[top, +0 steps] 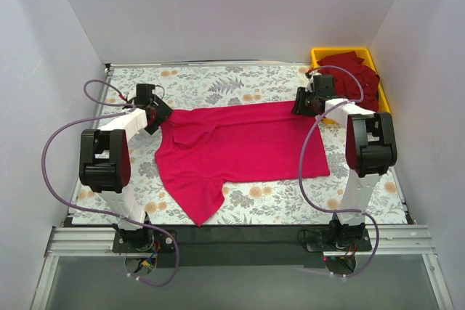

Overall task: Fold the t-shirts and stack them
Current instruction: Fold the tshirt

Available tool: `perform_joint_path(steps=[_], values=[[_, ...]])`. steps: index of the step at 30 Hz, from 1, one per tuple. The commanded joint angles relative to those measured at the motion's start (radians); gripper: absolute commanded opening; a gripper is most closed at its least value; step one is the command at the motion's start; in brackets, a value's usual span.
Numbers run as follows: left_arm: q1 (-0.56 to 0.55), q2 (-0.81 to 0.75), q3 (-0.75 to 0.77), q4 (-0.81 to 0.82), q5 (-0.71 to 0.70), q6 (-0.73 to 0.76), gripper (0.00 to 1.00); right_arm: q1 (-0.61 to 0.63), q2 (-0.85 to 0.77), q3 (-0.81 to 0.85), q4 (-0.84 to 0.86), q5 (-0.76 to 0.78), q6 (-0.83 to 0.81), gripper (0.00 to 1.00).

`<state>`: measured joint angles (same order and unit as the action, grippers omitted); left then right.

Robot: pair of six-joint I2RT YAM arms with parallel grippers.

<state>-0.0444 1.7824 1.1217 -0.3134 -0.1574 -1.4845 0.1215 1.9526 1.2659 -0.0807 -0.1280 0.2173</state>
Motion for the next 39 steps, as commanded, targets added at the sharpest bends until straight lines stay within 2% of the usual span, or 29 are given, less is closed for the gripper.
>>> perform_joint_path(steps=[1, 12, 16, 17, 22, 28, 35, 39], values=[[0.006, -0.040, 0.075, 0.053, 0.002, 0.072, 0.64, -0.005, -0.069, 0.036, 0.012, -0.035, -0.021, 0.38], [0.008, 0.147, 0.214, 0.083, 0.059, 0.096, 0.47, -0.008, 0.015, 0.102, 0.015, -0.038, 0.008, 0.38], [0.009, 0.199, 0.236, 0.083, 0.038, 0.096, 0.35, -0.017, 0.060, 0.109, 0.015, -0.036, 0.022, 0.36], [0.011, 0.213, 0.237, 0.083, 0.032, 0.095, 0.29, -0.022, 0.066, 0.109, 0.016, -0.038, 0.027, 0.36], [0.041, 0.238, 0.211, 0.086, -0.051, 0.066, 0.17, -0.051, 0.115, 0.093, 0.021, -0.035, 0.042, 0.35], [0.110, 0.259, 0.190, 0.091, -0.068, 0.070, 0.04, -0.063, 0.106, 0.024, 0.022, -0.057, 0.074, 0.35], [0.135, 0.311, 0.248, 0.108, -0.056, 0.144, 0.04, -0.056, 0.059, -0.042, 0.029, -0.064, 0.100, 0.35], [0.135, 0.325, 0.300, 0.117, 0.015, 0.174, 0.19, -0.056, 0.045, 0.001, 0.029, -0.068, 0.088, 0.35]])
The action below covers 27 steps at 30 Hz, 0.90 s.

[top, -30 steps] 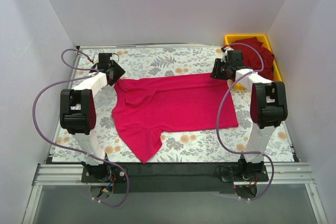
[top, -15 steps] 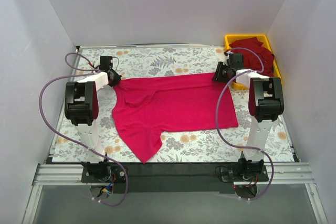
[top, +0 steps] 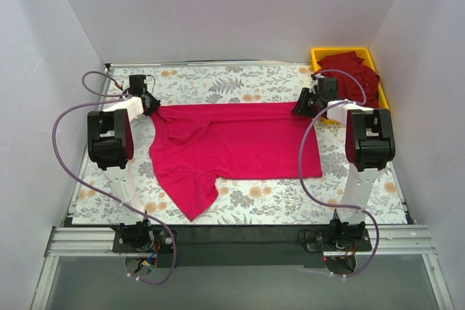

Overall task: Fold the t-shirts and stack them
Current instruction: Fold the tshirt

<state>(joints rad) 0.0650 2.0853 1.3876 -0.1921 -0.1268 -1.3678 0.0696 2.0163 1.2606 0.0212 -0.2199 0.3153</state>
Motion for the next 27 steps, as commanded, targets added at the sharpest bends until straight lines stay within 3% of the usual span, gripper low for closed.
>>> perform_joint_path(steps=[1, 5, 6, 8, 10, 12, 16, 19, 23, 27], values=[[0.025, 0.018, 0.037, -0.006, -0.010, 0.062, 0.21, -0.004, -0.024, 0.017, -0.073, 0.013, -0.012, 0.35], [0.025, -0.043, 0.027, -0.006, 0.024, 0.073, 0.38, 0.001, -0.068, 0.052, -0.083, 0.008, -0.018, 0.35], [0.025, -0.080, 0.018, -0.007, 0.030, 0.075, 0.48, 0.004, -0.089, 0.056, -0.084, 0.007, -0.022, 0.36], [0.024, -0.125, 0.002, -0.009, 0.052, 0.081, 0.55, 0.010, -0.116, 0.056, -0.089, 0.004, -0.025, 0.36], [0.021, -0.200, -0.024, -0.026, 0.058, 0.082, 0.68, 0.025, -0.160, 0.043, -0.096, -0.005, -0.039, 0.36], [0.006, -0.285, -0.053, -0.055, 0.067, 0.093, 0.74, 0.050, -0.207, 0.025, -0.098, -0.016, -0.045, 0.36], [-0.065, -0.423, -0.128, -0.116, 0.046, 0.157, 0.75, 0.110, -0.295, -0.044, -0.098, -0.036, -0.047, 0.36], [-0.198, -0.497, -0.203, -0.159, -0.045, 0.217, 0.75, 0.166, -0.367, -0.087, -0.098, -0.048, -0.041, 0.41], [-0.355, -0.571, -0.271, -0.196, -0.109, 0.249, 0.72, 0.231, -0.471, -0.180, -0.107, -0.035, -0.030, 0.59], [-0.539, -0.535, -0.269, -0.213, -0.235, 0.277, 0.64, 0.269, -0.600, -0.257, -0.153, -0.007, -0.019, 0.72]])
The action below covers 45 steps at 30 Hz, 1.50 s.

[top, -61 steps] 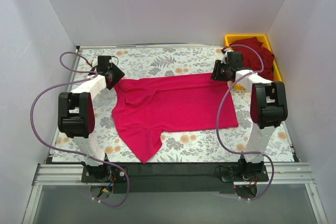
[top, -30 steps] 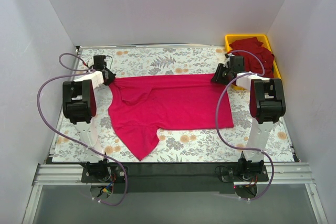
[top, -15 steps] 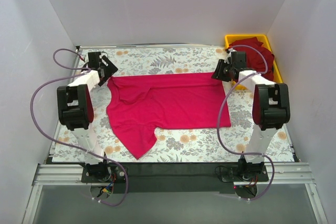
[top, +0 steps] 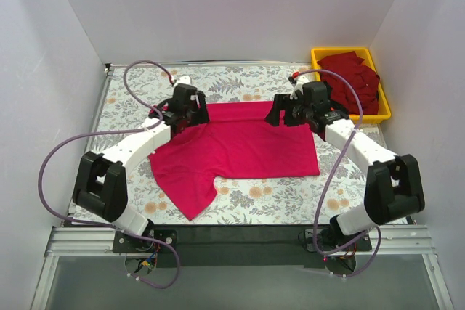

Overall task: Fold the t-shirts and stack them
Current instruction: Fold the tshirt

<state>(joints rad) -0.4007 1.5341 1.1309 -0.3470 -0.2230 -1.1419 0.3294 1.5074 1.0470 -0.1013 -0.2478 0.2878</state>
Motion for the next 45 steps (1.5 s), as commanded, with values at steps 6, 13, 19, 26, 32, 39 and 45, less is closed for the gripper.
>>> perform_joint_path(steps=[6, 13, 19, 26, 32, 39, 45], values=[[-0.168, 0.148, 0.049, -0.058, -0.269, 0.051, 0.45, 0.022, -0.274, -0.203, -0.078, 0.036, 0.024, 0.74], [-0.196, 0.288, 0.113, -0.060, -0.381, 0.051, 0.36, 0.022, -0.444, -0.343, -0.094, 0.079, 0.028, 0.75], [-0.196, 0.350, 0.132, -0.060, -0.427, 0.047, 0.33, 0.020, -0.504, -0.384, -0.098, 0.091, 0.030, 0.76], [-0.194, 0.396, 0.136, -0.056, -0.447, 0.034, 0.30, 0.022, -0.530, -0.401, -0.101, 0.097, 0.030, 0.76], [-0.196, 0.408, 0.155, -0.055, -0.447, 0.051, 0.12, 0.022, -0.544, -0.407, -0.107, 0.107, 0.028, 0.77], [-0.198, 0.347, 0.187, -0.124, -0.402, 0.085, 0.00, 0.022, -0.549, -0.394, -0.121, 0.117, 0.017, 0.77], [-0.198, 0.336, 0.274, -0.321, -0.311, 0.100, 0.01, 0.022, -0.546, -0.383, -0.132, 0.124, 0.005, 0.76]])
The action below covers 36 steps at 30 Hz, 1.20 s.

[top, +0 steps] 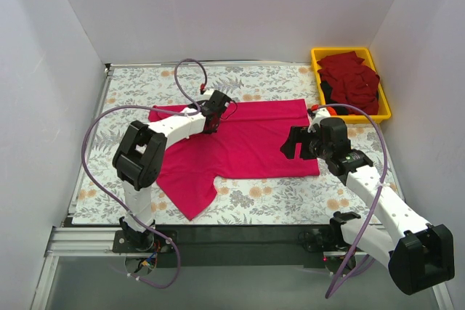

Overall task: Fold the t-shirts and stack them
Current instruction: Fold the tshirt

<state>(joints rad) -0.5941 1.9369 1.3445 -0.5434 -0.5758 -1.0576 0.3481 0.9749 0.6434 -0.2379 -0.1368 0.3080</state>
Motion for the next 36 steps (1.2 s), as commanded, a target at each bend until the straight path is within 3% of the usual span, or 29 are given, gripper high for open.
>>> perform_joint_path(steps=[1, 12, 17, 19, 21, 27, 36], values=[[-0.003, -0.064, 0.073, -0.148, 0.062, 0.018, 0.02, 0.003, -0.013, 0.021, 0.003, 0.013, -0.017, 0.77], [-0.004, -0.018, 0.226, -0.331, 0.309, 0.036, 0.11, 0.003, -0.012, 0.016, 0.002, 0.013, -0.020, 0.77], [0.000, -0.042, 0.196, -0.306, 0.306, 0.010, 0.46, 0.003, -0.010, 0.007, 0.002, 0.013, -0.024, 0.77], [0.008, -0.065, 0.168, -0.283, 0.274, -0.031, 0.52, 0.003, -0.011, 0.007, 0.002, 0.008, -0.024, 0.76], [0.039, -0.130, 0.105, -0.232, 0.275, -0.092, 0.57, 0.003, -0.018, 0.006, 0.000, 0.006, -0.026, 0.77], [0.226, -0.393, -0.187, -0.003, 0.365, -0.254, 0.57, 0.003, -0.022, -0.005, 0.000, -0.012, -0.024, 0.76], [0.399, -0.500, -0.473, 0.264, 0.554, -0.304, 0.64, 0.003, -0.018, -0.011, 0.002, -0.021, -0.026, 0.76]])
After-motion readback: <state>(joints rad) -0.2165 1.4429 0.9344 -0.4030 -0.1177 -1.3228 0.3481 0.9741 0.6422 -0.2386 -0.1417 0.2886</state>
